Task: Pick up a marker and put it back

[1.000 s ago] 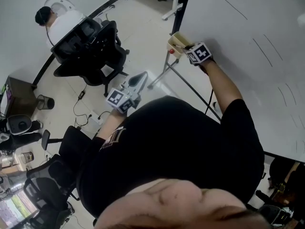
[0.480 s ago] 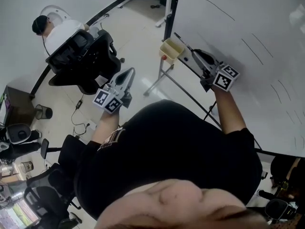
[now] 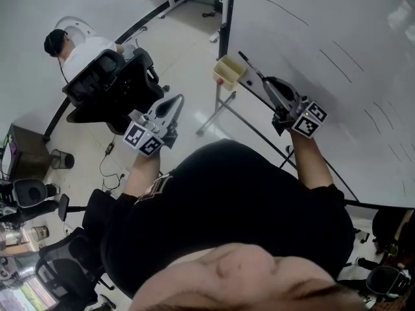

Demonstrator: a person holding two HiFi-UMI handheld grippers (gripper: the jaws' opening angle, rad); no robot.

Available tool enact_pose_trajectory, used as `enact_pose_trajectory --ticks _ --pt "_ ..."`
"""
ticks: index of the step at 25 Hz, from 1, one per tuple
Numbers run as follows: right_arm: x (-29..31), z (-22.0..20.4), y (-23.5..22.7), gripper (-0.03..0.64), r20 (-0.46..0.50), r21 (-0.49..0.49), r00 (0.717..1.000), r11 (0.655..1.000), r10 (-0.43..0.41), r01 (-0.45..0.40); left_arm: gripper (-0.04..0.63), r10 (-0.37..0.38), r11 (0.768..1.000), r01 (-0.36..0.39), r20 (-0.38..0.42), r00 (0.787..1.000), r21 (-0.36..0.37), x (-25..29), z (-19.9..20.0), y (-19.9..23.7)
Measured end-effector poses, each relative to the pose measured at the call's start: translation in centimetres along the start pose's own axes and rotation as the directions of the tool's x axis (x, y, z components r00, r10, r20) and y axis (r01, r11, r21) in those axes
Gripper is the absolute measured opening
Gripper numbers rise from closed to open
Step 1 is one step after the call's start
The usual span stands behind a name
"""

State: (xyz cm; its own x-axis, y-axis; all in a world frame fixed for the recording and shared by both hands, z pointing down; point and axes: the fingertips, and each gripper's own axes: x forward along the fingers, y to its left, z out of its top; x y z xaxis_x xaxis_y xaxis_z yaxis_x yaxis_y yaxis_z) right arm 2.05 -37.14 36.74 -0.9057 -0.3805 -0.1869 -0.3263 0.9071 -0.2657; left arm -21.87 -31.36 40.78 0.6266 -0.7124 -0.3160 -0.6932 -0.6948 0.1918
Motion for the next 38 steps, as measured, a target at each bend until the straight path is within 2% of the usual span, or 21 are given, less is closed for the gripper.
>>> enact_pose_trajectory --ticks 4,11,13,15,16,17,18,19,20,22,23,24,26,28,29,30,32,33,35,38 --pt "-0.2 0.0 0.3 0.051 -0.002 -0.001 1.000 1.000 0.005 -0.005 -0.008 0.043 0.999 -0.043 0.014 0.999 0.004 -0.5 0.5 0.4" --pt "-0.2 -0.5 -0.3 0.051 -0.021 -0.009 1.000 1.000 -0.005 0.005 -0.008 0.041 0.999 -0.041 0.010 0.999 0.019 -0.4 0.4 -0.3" --pt "0.1 -1.1 -1.0 0.051 -0.069 -0.039 0.997 0.999 -0.033 0.030 -0.008 0.041 0.999 -0.041 0.007 0.999 0.022 -0.5 0.3 -0.5" --pt "0.7 -2.5 -2.7 0.050 -0.180 -0.118 0.978 0.990 -0.103 0.082 -0.008 0.046 0.999 -0.046 0.005 0.999 0.017 -0.8 0.1 -0.4" --pt "1.2 -3.7 -4.0 0.051 -0.256 -0.173 0.954 0.979 -0.154 0.111 -0.008 0.048 0.999 -0.048 0.003 0.999 0.015 -1.0 -0.1 -0.3" --pt "1.8 -5.0 -5.4 0.051 -0.335 -0.231 0.918 0.963 -0.211 0.137 -0.008 0.051 0.999 -0.051 -0.001 0.999 0.013 -1.2 -0.3 -0.2" --pt "2.4 -6.4 -7.0 0.051 -0.414 -0.287 0.869 0.945 -0.270 0.157 -0.008 0.053 0.999 -0.053 -0.005 0.999 0.013 -1.5 -0.6 -0.1" --pt "2.8 -8.2 -8.9 0.051 -0.490 -0.341 0.807 0.924 -0.331 0.172 -0.008 0.056 0.998 -0.055 -0.008 0.998 0.012 -1.6 -0.8 -0.1" --pt "2.9 -10.0 -10.9 0.051 -0.560 -0.394 0.730 0.901 -0.392 0.181 -0.008 0.058 0.998 -0.058 -0.010 0.998 0.009 -1.8 -1.0 -0.2" --pt "2.7 -13.7 -14.6 0.049 -0.661 -0.491 0.563 0.853 -0.496 0.175 -0.008 0.064 0.998 -0.064 -0.017 0.998 0.003 -2.3 -1.5 -0.2" --pt "2.8 -15.1 -15.9 0.050 -0.688 -0.531 0.493 0.833 -0.532 0.157 -0.008 0.066 0.998 -0.066 -0.019 0.998 0.000 -2.5 -1.7 -0.3" --pt "3.2 -16.1 -16.7 0.049 -0.702 -0.564 0.444 0.815 -0.558 0.133 -0.008 0.067 0.998 -0.067 -0.019 0.998 0.000 -2.6 -1.8 -0.3" --pt "4.2 -17.1 -17.8 0.049 -0.710 -0.612 0.374 0.785 -0.597 0.091 -0.008 0.069 0.998 -0.069 -0.021 0.997 0.002 -3.0 -1.8 -0.4" --pt "4.8 -18.5 -18.9 0.051 -0.727 -0.622 0.318 0.780 -0.608 0.070 -0.008 0.071 0.997 -0.071 -0.025 0.997 0.001 -3.4 -1.8 -0.3" --pt "5.0 -19.1 -19.3 0.051 -0.743 -0.613 0.290 0.787 -0.603 0.067 -0.008 0.071 0.997 -0.071 -0.025 0.997 -0.001 -3.6 -1.7 -0.3" --pt "5.0 -19.7 -19.4 0.051 -0.765 -0.598 0.248 0.798 -0.595 0.070 -0.008 0.072 0.997 -0.072 -0.024 0.997 -0.004 -3.8 -1.6 -0.3" --pt "4.8 -21.6 -19.1 0.051 -0.831 -0.528 0.157 0.845 -0.534 0.081 -0.008 0.079 0.997 -0.080 -0.031 0.996 -0.006 -4.1 -1.7 -0.1" --pt "5.1 -22.4 -19.2 0.051 -0.850 -0.503 0.132 0.860 -0.510 0.081 -0.008 0.084 0.996 -0.085 -0.037 0.996 -0.005 -4.2 -1.8 0.1" --pt "6.1 -22.8 -20.0 0.054 -0.847 -0.512 0.125 0.856 -0.517 0.069 -0.008 0.088 0.996 -0.088 -0.037 0.995 -0.007 -4.4 -1.9 0.3" --pt "6.7 -23.3 -20.3 0.067 -0.849 -0.502 0.148 0.861 -0.508 0.078 -0.008 0.089 0.996 -0.090 -0.043 0.995 -0.011 -4.6 -2.1 0.5"
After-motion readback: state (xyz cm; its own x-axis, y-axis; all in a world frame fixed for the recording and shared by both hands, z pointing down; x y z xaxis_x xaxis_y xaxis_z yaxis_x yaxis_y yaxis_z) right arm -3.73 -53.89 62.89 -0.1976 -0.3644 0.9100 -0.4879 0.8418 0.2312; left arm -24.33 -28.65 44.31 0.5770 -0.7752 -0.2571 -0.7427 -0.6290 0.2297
